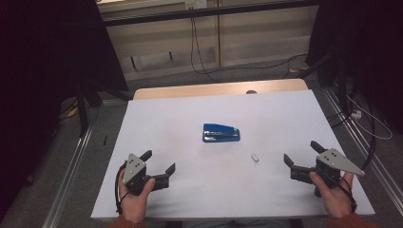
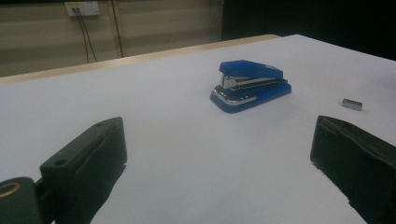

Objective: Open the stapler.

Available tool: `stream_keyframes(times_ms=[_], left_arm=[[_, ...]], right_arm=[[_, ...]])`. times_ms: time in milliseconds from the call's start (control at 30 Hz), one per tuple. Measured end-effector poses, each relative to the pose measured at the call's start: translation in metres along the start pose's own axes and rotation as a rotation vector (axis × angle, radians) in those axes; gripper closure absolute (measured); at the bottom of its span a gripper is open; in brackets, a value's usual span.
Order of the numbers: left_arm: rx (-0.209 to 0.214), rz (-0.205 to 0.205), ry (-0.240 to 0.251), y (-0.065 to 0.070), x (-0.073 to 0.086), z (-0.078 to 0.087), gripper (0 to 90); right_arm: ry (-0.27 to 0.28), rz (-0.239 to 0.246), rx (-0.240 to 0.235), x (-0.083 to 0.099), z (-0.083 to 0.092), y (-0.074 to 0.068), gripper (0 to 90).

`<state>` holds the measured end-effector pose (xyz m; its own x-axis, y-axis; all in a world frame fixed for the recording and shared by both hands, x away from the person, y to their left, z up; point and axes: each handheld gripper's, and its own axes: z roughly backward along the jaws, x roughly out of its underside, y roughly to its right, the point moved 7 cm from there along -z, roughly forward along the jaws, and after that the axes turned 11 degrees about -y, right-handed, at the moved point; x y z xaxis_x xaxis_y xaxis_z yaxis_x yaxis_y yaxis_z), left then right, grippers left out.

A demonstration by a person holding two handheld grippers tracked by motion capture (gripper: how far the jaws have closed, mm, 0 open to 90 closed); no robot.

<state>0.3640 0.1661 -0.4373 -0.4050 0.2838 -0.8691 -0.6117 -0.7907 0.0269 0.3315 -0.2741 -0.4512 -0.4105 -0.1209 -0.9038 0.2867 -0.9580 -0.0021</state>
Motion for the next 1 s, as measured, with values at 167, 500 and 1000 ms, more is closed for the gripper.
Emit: stream_keyframes(times_ms=[167, 500, 1000], left_arm=[[-0.011, -0.010, -0.005, -0.001, 0.000, 0.000, 3.8], [0.002, -0.045, -0.022, 0.003, -0.001, -0.003, 4.0], [0.030, -0.040, -0.038, 0.006, -0.001, -0.002, 4.3]], right_arm=[[-0.013, 0.012, -0.006, 0.000, -0.002, -0.003, 0.3], [-0.035, 0.028, -0.029, 0.002, -0.005, -0.006, 0.7], [-0.056, 0.051, -0.100, 0.001, -0.015, -0.028, 1.1]])
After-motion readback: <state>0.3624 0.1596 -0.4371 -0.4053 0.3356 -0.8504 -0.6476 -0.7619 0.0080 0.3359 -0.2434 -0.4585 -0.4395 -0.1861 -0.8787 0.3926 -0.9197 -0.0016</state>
